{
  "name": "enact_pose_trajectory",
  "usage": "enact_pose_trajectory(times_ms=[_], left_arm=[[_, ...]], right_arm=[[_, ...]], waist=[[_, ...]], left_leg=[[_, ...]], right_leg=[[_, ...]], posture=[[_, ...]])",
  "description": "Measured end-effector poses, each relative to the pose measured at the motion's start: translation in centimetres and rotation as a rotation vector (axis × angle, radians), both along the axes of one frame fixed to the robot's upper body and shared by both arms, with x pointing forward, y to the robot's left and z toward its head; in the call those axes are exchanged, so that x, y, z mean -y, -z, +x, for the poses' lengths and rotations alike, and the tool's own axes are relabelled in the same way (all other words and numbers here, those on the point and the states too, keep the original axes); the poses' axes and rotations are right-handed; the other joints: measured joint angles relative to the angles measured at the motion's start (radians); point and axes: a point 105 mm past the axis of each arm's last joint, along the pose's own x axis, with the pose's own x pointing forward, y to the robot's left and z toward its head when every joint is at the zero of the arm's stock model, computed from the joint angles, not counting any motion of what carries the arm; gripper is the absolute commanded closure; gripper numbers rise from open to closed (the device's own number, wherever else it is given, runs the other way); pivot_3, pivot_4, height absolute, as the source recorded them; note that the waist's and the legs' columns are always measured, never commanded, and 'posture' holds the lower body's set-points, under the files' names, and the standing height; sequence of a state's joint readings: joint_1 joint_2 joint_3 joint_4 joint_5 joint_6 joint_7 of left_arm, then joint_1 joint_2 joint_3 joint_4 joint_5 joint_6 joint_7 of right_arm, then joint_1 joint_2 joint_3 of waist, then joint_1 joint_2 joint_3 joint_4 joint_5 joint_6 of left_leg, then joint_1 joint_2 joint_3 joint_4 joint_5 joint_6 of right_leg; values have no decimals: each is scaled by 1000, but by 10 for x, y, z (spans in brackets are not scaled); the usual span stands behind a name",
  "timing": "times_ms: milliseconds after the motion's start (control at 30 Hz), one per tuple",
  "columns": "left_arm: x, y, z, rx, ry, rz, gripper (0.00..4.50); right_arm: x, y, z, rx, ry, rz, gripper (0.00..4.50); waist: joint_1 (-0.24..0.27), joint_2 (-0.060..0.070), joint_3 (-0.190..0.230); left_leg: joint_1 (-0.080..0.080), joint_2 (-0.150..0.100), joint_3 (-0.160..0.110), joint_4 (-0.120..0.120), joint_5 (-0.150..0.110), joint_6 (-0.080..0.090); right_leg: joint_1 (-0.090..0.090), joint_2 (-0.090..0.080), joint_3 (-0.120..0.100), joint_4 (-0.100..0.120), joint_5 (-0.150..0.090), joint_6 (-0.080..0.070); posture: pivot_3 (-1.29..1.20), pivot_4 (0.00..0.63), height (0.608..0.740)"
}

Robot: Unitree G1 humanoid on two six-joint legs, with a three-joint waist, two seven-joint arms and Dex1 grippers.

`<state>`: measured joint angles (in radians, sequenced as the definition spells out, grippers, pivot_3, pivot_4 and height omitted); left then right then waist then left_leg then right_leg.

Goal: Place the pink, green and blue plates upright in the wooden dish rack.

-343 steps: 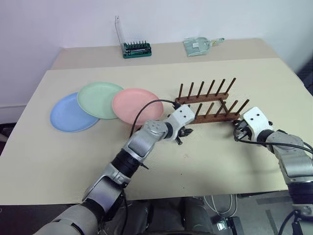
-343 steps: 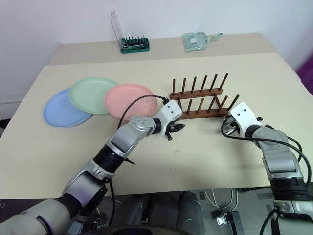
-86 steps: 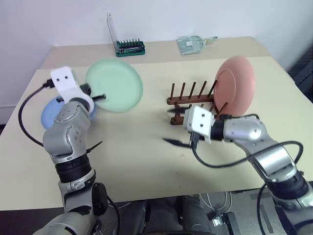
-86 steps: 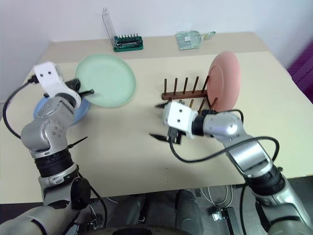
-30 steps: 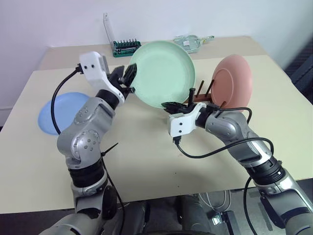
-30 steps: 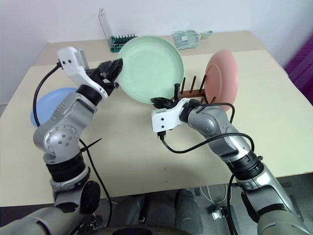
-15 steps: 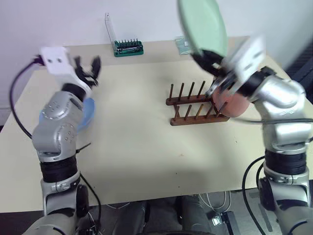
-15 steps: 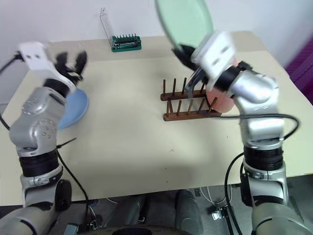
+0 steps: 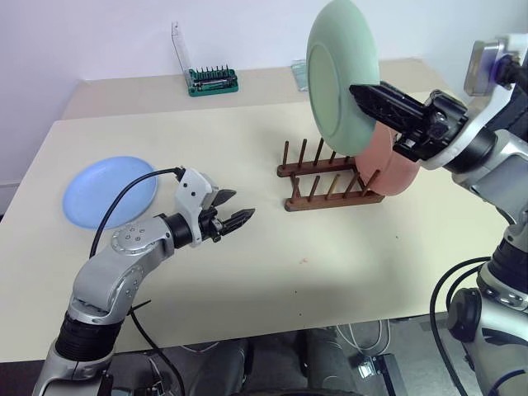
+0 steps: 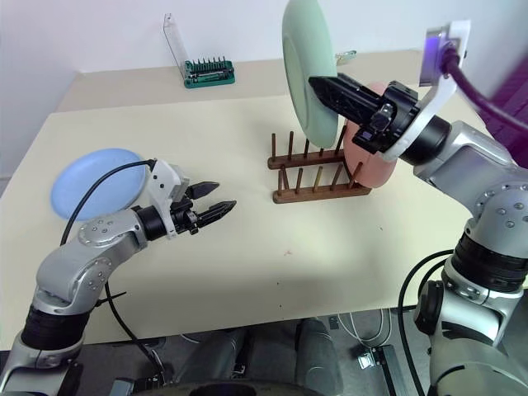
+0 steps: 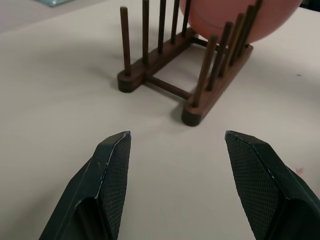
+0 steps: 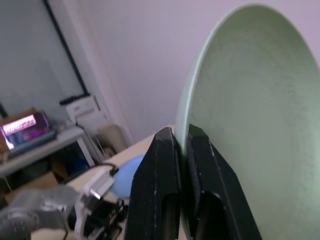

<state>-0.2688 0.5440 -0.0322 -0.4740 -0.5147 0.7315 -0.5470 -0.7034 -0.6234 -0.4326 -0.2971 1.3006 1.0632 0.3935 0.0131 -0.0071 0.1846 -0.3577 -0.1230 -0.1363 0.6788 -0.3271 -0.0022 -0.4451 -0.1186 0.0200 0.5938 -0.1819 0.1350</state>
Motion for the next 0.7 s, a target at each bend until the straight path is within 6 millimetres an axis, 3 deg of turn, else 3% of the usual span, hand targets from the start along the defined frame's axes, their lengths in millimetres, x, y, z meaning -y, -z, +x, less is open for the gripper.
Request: enact_pose_trajectory(times_ms=[200, 533, 633, 700], left_arm=[[0, 0, -1, -3, 2, 1, 1445], [4, -3, -5, -5, 12, -8, 1445], [4, -2, -5, -15, 10, -6, 1378], [4, -2, -5, -16, 5, -14, 831]], right_arm=[[13, 14, 15, -82, 51, 22, 4500], [35, 54, 39, -253, 127, 44, 4500], [36, 57, 39, -261, 125, 46, 3454], [37, 55, 40, -245, 135, 43, 2474]], waist=[[0, 0, 0], [0, 0, 0], [0, 0, 0], [0, 0, 0]], left_leg=[[0, 0, 0, 0, 0, 0], [0, 0, 0, 0, 0, 0], [0, 0, 0, 0, 0, 0], [0, 0, 0, 0, 0, 0]], right_leg=[[0, 0, 0, 0, 0, 0], [0, 0, 0, 0, 0, 0], [0, 0, 0, 0, 0, 0], [0, 0, 0, 0, 0, 0]], posture=[[0, 150, 740], [0, 150, 740], [0, 150, 740], [0, 150, 740]])
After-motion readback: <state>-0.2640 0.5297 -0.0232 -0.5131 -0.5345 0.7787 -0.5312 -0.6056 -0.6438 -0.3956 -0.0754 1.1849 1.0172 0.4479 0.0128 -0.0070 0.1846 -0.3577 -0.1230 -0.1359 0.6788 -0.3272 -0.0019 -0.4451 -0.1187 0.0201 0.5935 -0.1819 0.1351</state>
